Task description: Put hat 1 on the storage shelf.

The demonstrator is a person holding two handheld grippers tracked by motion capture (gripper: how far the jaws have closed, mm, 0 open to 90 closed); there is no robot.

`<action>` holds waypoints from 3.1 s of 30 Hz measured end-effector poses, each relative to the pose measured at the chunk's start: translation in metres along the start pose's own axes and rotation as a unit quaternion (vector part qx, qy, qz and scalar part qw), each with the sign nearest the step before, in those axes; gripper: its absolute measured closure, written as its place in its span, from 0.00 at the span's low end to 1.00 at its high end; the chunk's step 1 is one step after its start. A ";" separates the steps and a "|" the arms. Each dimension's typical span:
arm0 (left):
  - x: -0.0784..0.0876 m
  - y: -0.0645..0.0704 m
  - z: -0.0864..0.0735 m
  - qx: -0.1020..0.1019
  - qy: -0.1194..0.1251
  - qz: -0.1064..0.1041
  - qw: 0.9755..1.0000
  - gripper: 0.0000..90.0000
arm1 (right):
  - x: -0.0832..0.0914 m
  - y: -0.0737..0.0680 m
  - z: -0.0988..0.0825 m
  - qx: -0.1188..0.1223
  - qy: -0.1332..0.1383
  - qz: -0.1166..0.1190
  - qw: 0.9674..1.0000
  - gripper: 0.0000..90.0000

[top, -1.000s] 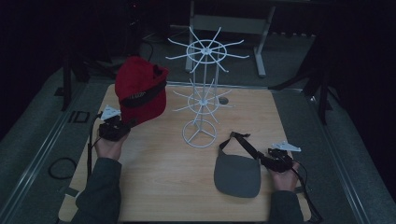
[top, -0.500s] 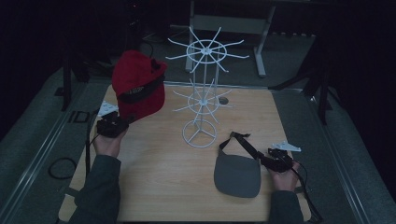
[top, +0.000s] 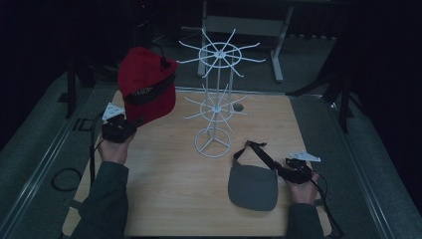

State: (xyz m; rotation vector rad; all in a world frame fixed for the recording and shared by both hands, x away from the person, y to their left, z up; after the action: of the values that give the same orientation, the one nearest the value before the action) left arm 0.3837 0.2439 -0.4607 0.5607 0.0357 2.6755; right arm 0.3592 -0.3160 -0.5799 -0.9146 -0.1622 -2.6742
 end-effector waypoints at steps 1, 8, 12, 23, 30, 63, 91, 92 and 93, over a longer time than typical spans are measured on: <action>0.000 0.000 0.001 0.000 0.000 0.000 1.000 0.96 | 0.000 0.000 0.000 0.000 0.000 0.000 1.000 0.53; 0.001 0.002 0.008 -0.007 0.004 -0.003 1.000 0.96 | 0.000 0.000 0.000 0.000 0.000 0.000 1.000 0.53; 0.002 0.004 0.011 -0.012 0.007 -0.006 1.000 0.96 | 0.000 0.000 0.000 0.000 0.000 0.000 1.000 0.53; 0.003 0.008 0.019 -0.013 0.015 -0.007 1.000 0.95 | 0.000 0.000 0.000 0.000 0.000 0.000 1.000 0.53; 0.007 0.009 0.024 -0.015 0.025 -0.009 1.000 0.96 | 0.000 0.000 0.000 0.001 0.000 0.000 1.000 0.53; 0.026 0.018 0.045 -0.021 0.061 -0.019 0.998 0.95 | 0.000 0.000 0.000 -0.001 0.000 0.000 1.000 0.53; 0.037 0.021 0.051 -0.004 0.091 -0.047 0.995 0.95 | 0.000 0.000 0.000 -0.001 0.000 0.000 1.000 0.53; 0.038 0.021 0.051 -0.003 0.091 -0.049 0.995 0.95 | 0.000 0.000 0.000 0.000 0.000 0.000 1.000 0.53; 0.038 0.021 0.051 -0.001 0.092 -0.051 0.994 0.95 | 0.000 0.000 0.000 -0.001 0.000 0.000 1.000 0.53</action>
State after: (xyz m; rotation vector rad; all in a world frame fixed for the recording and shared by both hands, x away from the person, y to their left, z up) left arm 0.3634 0.2365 -0.3970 0.3013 0.1104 2.6178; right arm 0.3592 -0.3158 -0.5798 -0.9142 -0.1600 -2.6743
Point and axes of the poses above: each handheld gripper's, and its own axes: x roughly backward along the jaws, z roughly out of its top, y roughly to its right, the point moved 2 cm from there along -x, roughly forward along the jaws, and after that the axes turned 3 degrees about y, right-handed, at the moved point
